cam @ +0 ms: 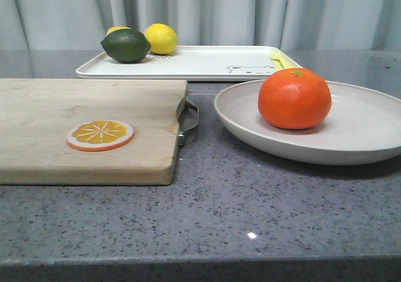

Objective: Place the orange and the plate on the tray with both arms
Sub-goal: 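Open the left gripper to release the orange and withdraw upward, then move the right gripper to the white plate's rim and grip it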

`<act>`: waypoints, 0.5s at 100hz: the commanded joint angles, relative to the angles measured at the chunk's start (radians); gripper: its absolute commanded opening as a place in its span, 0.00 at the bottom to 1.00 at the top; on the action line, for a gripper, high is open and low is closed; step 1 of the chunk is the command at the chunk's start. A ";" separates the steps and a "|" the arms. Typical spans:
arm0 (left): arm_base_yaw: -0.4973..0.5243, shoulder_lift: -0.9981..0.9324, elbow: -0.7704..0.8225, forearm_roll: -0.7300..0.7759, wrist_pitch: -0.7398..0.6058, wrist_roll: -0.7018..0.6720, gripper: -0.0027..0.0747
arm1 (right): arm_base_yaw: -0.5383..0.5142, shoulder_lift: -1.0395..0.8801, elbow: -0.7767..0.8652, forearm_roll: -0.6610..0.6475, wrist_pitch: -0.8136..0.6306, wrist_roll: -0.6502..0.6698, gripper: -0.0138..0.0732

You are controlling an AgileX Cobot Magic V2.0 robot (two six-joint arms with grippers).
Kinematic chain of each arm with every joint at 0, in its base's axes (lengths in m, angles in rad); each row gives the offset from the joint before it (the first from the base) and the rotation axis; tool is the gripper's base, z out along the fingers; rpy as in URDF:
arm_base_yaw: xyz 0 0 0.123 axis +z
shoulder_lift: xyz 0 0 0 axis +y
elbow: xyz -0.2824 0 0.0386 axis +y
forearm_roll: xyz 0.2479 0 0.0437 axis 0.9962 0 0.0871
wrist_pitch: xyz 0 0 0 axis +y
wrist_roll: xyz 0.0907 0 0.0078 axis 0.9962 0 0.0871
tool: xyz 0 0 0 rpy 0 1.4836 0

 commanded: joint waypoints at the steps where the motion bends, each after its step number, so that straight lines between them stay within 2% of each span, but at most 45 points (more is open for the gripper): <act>1: 0.024 -0.119 0.060 -0.012 -0.106 -0.004 0.01 | -0.001 0.018 -0.035 -0.009 -0.083 0.000 0.08; 18: 0.064 -0.276 0.253 -0.012 -0.226 -0.004 0.01 | -0.001 0.046 -0.053 -0.009 -0.060 0.000 0.08; 50: 0.136 -0.641 0.658 -0.012 -0.382 -0.004 0.01 | 0.004 0.215 -0.181 -0.009 0.027 0.000 0.08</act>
